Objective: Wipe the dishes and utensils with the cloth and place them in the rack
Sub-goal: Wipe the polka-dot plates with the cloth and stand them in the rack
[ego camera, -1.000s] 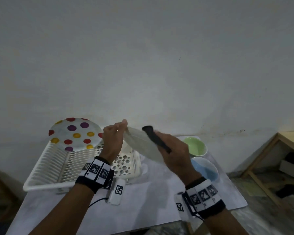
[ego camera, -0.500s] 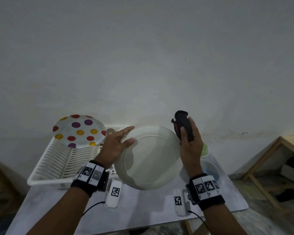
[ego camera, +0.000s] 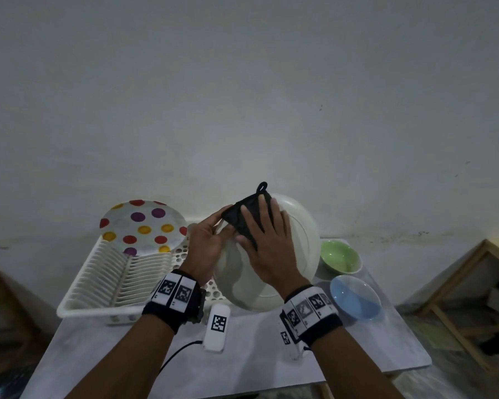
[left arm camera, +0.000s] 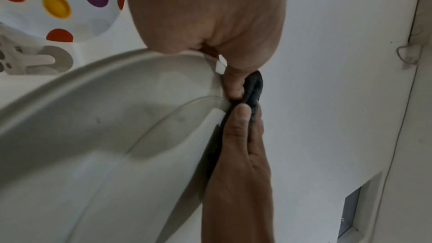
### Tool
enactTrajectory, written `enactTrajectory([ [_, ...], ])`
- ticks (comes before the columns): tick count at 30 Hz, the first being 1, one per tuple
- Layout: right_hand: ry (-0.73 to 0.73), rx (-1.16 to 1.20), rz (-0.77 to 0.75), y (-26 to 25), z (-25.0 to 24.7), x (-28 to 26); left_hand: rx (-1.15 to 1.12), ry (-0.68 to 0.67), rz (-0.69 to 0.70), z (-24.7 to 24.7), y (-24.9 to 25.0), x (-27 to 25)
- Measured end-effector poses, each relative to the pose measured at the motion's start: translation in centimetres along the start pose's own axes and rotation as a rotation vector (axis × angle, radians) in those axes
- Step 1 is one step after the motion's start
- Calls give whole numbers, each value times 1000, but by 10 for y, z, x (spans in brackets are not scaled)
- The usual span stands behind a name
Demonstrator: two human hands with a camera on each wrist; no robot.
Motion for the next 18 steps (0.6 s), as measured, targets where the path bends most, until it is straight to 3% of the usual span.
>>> enactTrajectory([
  [5, 12, -31, 146, 35, -5, 15, -80, 63, -57, -13, -2, 4],
  [10, 46, 110, 334, 67, -1, 2, -175, 110, -82, -23, 3, 5],
  [18, 5, 248, 387, 43, 34, -26, -309, 120, -161, -14, -18, 7],
])
Point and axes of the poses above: each hand's wrist, its own x-axis towards the middle knuckle, its own z-axis out of the palm, y = z × x, the point moved 5 cm from there along x, towards the middle knuckle, and after that the axes turned 1 degree about z, right-handed, at the moved point
